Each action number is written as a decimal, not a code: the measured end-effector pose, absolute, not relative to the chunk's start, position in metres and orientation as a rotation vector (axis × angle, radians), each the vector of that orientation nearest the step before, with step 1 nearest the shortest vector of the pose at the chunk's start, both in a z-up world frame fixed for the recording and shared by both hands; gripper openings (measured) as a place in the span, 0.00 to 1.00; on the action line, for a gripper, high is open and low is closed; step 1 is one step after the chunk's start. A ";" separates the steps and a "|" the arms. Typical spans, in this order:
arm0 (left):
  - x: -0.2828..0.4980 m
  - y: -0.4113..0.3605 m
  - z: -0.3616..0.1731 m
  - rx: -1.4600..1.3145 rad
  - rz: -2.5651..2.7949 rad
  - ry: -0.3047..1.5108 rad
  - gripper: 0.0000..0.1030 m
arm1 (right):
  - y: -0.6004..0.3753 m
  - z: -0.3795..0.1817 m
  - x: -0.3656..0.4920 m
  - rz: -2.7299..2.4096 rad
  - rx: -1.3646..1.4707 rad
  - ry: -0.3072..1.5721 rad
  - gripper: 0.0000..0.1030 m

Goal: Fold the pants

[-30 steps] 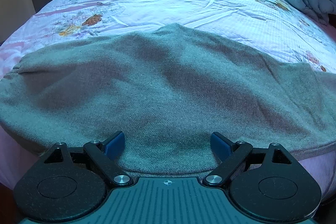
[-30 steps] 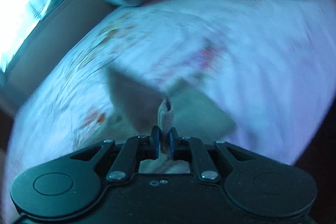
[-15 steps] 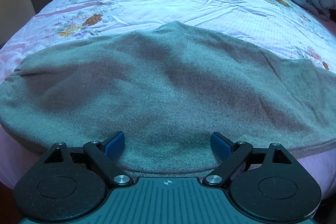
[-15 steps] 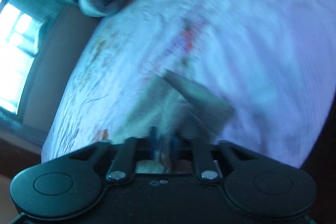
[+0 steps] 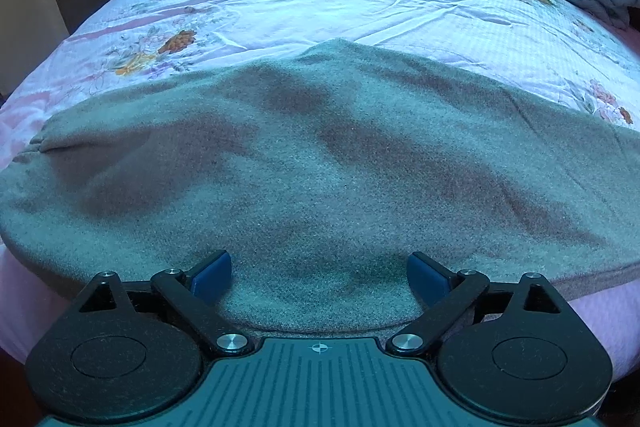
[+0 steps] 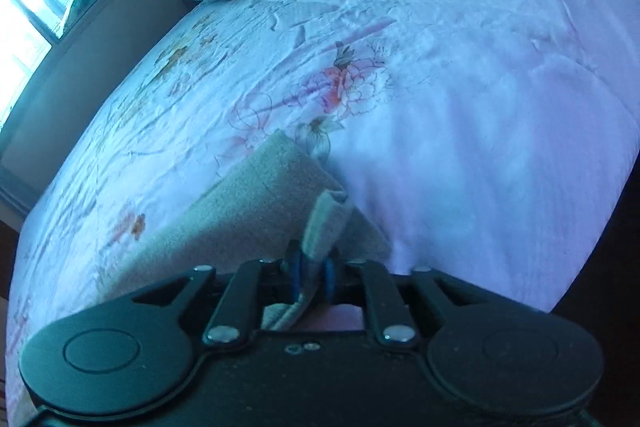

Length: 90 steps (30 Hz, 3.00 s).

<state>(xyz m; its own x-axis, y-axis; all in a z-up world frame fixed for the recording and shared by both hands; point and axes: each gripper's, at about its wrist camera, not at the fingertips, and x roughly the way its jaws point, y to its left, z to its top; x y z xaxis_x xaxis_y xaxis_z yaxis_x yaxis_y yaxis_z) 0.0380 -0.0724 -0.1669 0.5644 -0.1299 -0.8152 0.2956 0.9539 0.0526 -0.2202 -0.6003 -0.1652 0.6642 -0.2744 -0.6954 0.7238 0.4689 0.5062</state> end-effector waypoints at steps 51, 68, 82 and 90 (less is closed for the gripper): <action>0.036 -0.077 -0.169 0.201 -0.233 0.934 0.96 | -0.617 -0.169 -0.238 -0.581 0.998 0.526 0.01; 0.029 -0.076 -0.159 0.207 -0.266 0.913 0.96 | -0.604 -0.154 -0.243 -0.748 0.901 0.591 0.54; 0.017 -0.150 -0.127 0.215 -0.489 0.854 0.96 | -0.603 -0.188 -0.249 -0.678 1.219 0.454 0.16; -0.016 -0.252 -0.141 0.330 -0.680 0.863 0.96 | -0.604 -0.193 -0.249 -0.694 1.266 0.425 0.22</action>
